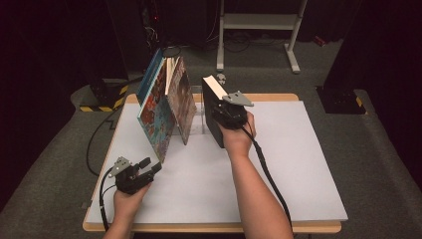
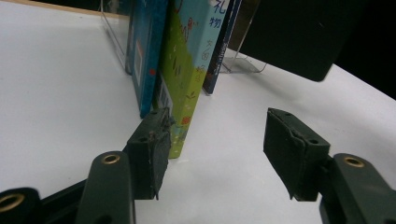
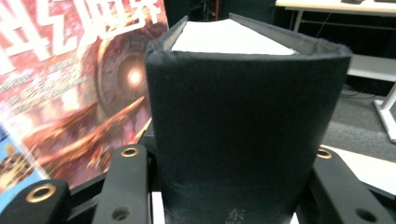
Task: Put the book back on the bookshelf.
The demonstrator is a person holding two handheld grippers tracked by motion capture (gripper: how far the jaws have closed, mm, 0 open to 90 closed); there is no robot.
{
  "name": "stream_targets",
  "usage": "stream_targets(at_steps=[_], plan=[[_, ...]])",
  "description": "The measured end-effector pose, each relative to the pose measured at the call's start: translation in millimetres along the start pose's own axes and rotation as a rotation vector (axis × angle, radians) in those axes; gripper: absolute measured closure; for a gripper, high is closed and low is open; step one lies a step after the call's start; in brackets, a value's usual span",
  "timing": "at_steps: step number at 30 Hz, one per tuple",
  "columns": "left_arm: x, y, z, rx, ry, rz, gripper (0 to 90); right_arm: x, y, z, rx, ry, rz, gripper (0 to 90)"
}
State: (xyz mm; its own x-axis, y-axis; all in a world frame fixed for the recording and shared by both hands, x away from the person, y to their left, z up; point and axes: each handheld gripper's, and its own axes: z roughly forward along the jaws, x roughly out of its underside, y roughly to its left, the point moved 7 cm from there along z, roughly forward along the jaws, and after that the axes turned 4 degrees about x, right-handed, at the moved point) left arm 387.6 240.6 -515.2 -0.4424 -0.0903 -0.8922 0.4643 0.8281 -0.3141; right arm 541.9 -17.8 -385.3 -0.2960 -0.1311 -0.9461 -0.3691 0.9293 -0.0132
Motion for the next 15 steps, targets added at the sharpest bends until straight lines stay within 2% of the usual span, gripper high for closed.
stream_targets(at_steps=[2, 4, 8, 15], plan=[[0.1, 0.3, -0.3, 0.0, 0.002, -0.004, 41.5, -1.6, 0.7, 4.2, 0.008, -0.002, 0.003, 53.8], [0.1, 0.7, -1.4, 0.005, -0.006, -0.009, 41.6, -6.3, 1.5, 19.1, 0.019, -0.009, 0.006, 53.8], [0.6, 2.3, -1.4, 0.004, -0.005, -0.015, 41.5, -9.9, 0.4, 34.5, 0.041, -0.017, 0.01, 53.8], [0.8, 1.9, -0.8, 0.012, -0.007, -0.024, 41.6, -7.5, -4.1, 60.6, 0.073, -0.009, 0.018, 53.7]])
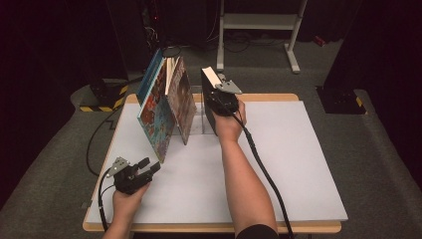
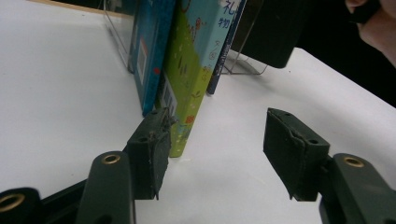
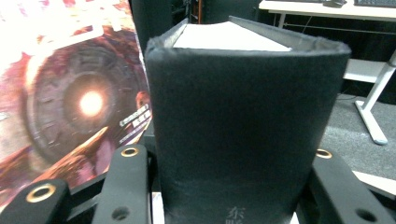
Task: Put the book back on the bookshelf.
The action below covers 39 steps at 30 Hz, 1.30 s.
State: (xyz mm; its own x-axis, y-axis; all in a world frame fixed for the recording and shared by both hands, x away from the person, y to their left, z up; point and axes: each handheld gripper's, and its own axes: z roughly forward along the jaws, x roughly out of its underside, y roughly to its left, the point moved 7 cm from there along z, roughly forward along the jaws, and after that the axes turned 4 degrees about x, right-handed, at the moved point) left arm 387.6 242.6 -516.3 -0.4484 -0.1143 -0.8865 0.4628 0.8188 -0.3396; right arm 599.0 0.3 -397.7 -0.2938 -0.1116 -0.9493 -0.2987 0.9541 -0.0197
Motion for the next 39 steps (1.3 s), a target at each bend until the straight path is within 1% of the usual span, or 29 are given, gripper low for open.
stream_targets(at_steps=[3, 6, 9, 14, 17, 20, 23, 25, 28, 30, 31, 35, 39], plan=[[0.2, -0.2, 0.7, 0.002, 0.004, 0.0, 41.6, 1.2, 0.1, 6.9, 0.0, -0.002, 0.004, 53.7], [-0.4, 0.3, 0.8, 0.002, 0.002, -0.003, 41.6, 6.6, 3.1, 10.2, 0.014, 0.001, -0.015, 53.6], [-0.8, -1.1, 0.2, 0.003, 0.002, 0.003, 41.6, 10.9, 3.0, 7.7, 0.009, -0.01, -0.007, 53.1], [-0.6, -2.8, 0.8, 0.003, 0.007, 0.01, 41.6, 15.9, 3.2, 2.6, 0.001, 0.0, -0.008, 52.2], [-0.9, -4.2, 0.3, 0.003, 0.006, 0.018, 41.6, 21.5, 2.8, -1.3, -0.001, 0.02, -0.008, 51.3], [-0.8, -3.5, 0.2, -0.002, 0.009, 0.021, 41.6, 24.1, 3.1, -3.4, -0.02, 0.027, -0.004, 49.6], [-0.3, -2.6, 0.7, -0.006, 0.013, 0.022, 41.5, 25.4, 1.8, -9.7, -0.049, 0.057, 0.009, 47.0], [-0.2, -2.5, 0.7, -0.007, 0.015, 0.023, 41.6, 29.3, -1.2, -18.5, -0.056, 0.06, 0.01, 46.2], [-0.4, -2.1, 0.3, -0.008, 0.013, 0.024, 41.6, 37.5, -3.5, -34.0, -0.087, 0.066, 0.015, 47.5], [-0.3, -2.1, 0.6, -0.007, 0.014, 0.023, 41.6, 42.2, -4.7, -39.8, -0.1, 0.077, 0.02, 49.5], [-0.3, -2.1, 0.6, -0.007, 0.014, 0.023, 41.6, 43.5, -5.6, -41.2, -0.101, 0.079, 0.022, 51.3], [-0.3, -3.5, 1.6, -0.003, 0.013, 0.023, 41.6, 43.1, -5.9, -41.8, -0.11, 0.087, 0.031, 51.9], [0.3, -2.4, 2.6, -0.005, 0.018, 0.022, 41.6, 41.7, -0.9, -38.9, -0.117, 0.089, 0.052, 51.4]])
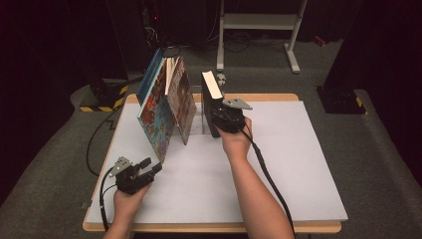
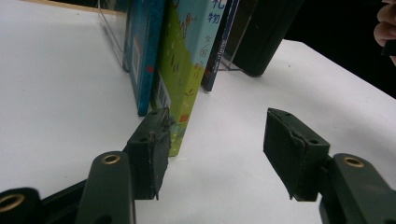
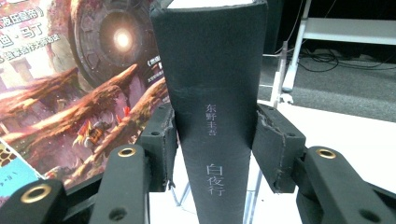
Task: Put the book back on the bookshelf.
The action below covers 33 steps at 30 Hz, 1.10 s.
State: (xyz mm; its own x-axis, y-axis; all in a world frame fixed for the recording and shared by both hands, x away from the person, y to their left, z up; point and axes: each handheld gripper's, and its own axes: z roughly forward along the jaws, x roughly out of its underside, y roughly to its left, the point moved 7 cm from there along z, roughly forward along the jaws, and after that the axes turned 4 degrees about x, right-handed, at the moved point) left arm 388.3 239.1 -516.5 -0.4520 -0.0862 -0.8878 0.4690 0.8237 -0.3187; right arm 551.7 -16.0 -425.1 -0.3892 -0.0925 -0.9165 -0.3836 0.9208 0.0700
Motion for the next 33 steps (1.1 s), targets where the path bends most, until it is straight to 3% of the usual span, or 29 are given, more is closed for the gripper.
stream_targets(at_steps=[11, 19, 29, 30, 32, 33], plan=[[-0.4, 1.3, -0.8, 0.001, -0.001, -0.006, 41.6, -7.1, 22.4, 19.3, -0.035, 0.01, 0.004, 47.2], [0.4, 1.5, 0.9, 0.003, 0.005, -0.006, 41.5, -9.3, 22.7, 27.1, -0.028, -0.004, 0.013, 45.9], [1.1, 0.4, 1.9, 0.005, 0.009, 0.0, 41.6, -7.4, 22.2, 25.0, -0.023, 0.0, 0.003, 44.2], [1.7, 0.3, 2.8, 0.009, 0.015, 0.008, 41.2, -5.0, 23.2, 19.7, -0.041, -0.001, -0.003, 38.2], [2.3, 0.0, 3.4, 0.009, 0.021, 0.011, 40.5, -3.7, 23.8, 17.2, -0.046, -0.005, -0.008, 36.8], [3.0, -0.8, 4.4, 0.008, 0.027, 0.02, 40.4, 0.8, 24.3, 9.4, -0.073, -0.006, -0.028, 34.2]])
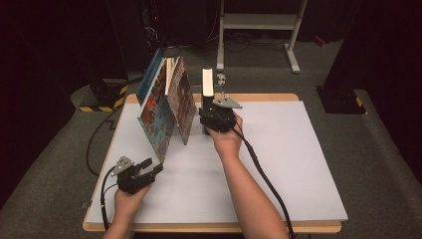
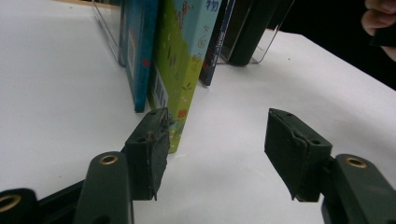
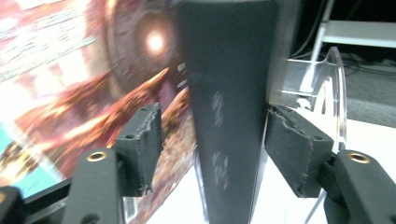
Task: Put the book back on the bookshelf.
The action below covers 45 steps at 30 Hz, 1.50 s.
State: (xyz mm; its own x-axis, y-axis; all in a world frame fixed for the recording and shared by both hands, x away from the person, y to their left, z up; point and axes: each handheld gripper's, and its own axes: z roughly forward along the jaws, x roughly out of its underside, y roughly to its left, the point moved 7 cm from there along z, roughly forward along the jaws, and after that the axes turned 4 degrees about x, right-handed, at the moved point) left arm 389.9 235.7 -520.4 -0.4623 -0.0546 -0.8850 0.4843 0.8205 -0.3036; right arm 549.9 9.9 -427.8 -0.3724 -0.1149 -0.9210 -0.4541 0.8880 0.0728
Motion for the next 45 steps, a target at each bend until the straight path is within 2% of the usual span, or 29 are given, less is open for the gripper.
stream_targets(at_steps=[2, 3, 4, 8, 9, 10, 16, 22, 25, 27, 28, 29, 30, 31, 33, 36, 38, 39, 45], plan=[[0.1, -2.0, 0.5, 0.0, 0.002, 0.01, 40.3, 2.8, 0.0, -3.8, -0.015, 0.004, -0.001, 33.0], [0.1, -3.0, 0.7, -0.001, 0.002, 0.015, 40.3, 11.5, -3.2, -12.6, -0.027, 0.019, -0.01, 30.3], [0.1, -3.0, 0.7, -0.001, 0.002, 0.015, 40.2, 11.5, -3.2, -12.6, -0.027, 0.019, -0.01, 30.3], [-0.3, -7.9, 1.5, -0.003, 0.008, 0.041, 39.7, 39.4, -16.3, -31.3, -0.024, 0.066, -0.034, 26.7], [-0.3, -7.9, 1.5, -0.003, 0.008, 0.041, 39.6, 39.4, -16.3, -31.3, -0.024, 0.066, -0.034, 26.7], [0.4, -10.2, 2.4, 0.002, 0.014, 0.05, 39.4, 52.0, -24.3, -40.5, -0.019, 0.076, -0.036, 26.4], [2.3, -13.9, 3.9, 0.001, 0.031, 0.079, 38.3, 90.6, -63.9, -76.3, 0.035, 0.108, -0.024, 25.9], [5.4, -16.3, 4.5, -0.006, 0.057, 0.109, 35.8, 126.0, -124.4, -129.2, 0.139, 0.116, 0.02, 25.5], [3.6, -14.6, 1.4, -0.037, 0.064, 0.139, 32.4, 141.5, -154.8, -160.9, 0.209, 0.105, 0.039, 25.0], [0.0, -6.1, -5.6, -0.087, 0.074, 0.167, 28.4, 153.7, -170.7, -180.4, 0.253, 0.111, 0.05, 23.2], [0.0, -6.1, -5.6, -0.087, 0.074, 0.167, 26.0, 153.7, -170.7, -180.4, 0.253, 0.111, 0.05, 23.2], [-2.3, 5.5, -14.6, -0.108, 0.076, 0.141, 24.0, 167.8, -183.7, -197.7, 0.296, 0.104, 0.056, 23.5], [-2.3, 5.5, -14.6, -0.108, 0.076, 0.141, 21.3, 167.8, -183.7, -197.7, 0.296, 0.104, 0.056, 23.5], [-2.0, 15.3, -21.2, -0.124, 0.08, 0.091, 18.7, 174.8, -192.2, -208.0, 0.306, 0.124, 0.069, 22.2], [0.1, 20.7, -24.6, -0.145, 0.084, 0.081, 16.2, 172.7, -199.1, -213.7, 0.333, 0.113, 0.06, 22.5], [1.8, 21.9, -25.1, -0.158, 0.093, 0.077, 15.0, 172.0, -201.2, -213.0, 0.322, 0.109, 0.087, 21.6], [2.7, 20.3, -24.8, -0.163, 0.097, 0.089, 14.7, 174.4, -196.8, -208.5, 0.304, 0.125, 0.069, 21.4], [3.8, 18.3, -23.4, -0.158, 0.103, 0.101, 14.5, 177.1, -191.4, -203.2, 0.29, 0.152, 0.04, 20.3], [6.0, 17.4, -22.1, -0.157, 0.119, 0.118, 14.2, 178.8, -183.3, -195.9, 0.283, 0.181, 0.021, 20.0]])
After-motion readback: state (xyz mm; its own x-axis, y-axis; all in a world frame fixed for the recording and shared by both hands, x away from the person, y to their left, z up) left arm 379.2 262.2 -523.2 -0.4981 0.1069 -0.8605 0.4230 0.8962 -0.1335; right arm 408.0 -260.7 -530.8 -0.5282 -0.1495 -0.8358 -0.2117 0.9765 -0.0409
